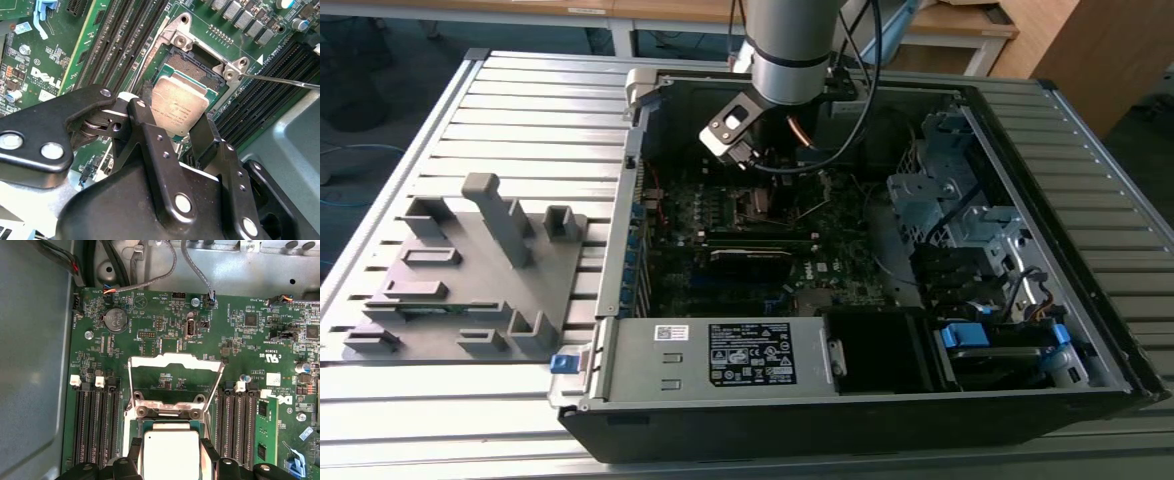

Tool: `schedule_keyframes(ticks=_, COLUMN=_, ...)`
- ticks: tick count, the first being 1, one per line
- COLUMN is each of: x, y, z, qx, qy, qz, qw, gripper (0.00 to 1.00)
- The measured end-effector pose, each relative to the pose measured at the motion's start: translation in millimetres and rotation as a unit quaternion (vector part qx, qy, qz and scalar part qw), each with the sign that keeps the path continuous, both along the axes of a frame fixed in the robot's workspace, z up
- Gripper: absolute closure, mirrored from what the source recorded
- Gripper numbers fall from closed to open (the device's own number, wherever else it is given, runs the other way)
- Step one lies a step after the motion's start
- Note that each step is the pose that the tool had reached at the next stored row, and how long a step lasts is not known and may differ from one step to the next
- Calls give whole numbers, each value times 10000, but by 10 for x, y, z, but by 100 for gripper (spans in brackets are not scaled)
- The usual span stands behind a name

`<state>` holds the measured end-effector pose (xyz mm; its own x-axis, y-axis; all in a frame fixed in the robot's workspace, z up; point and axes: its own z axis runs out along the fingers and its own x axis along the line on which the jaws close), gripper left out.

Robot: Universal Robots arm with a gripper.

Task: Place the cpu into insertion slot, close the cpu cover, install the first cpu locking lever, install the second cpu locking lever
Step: 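Place the cpu into insertion slot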

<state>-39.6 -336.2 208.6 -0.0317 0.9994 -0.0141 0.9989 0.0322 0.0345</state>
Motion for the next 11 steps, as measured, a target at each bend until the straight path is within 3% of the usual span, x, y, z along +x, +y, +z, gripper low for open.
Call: schedule_keyframes(ticks=11, x=-1, y=0, z=-39, qx=0, qy=-2, qz=0, qw=10000, gripper=46)
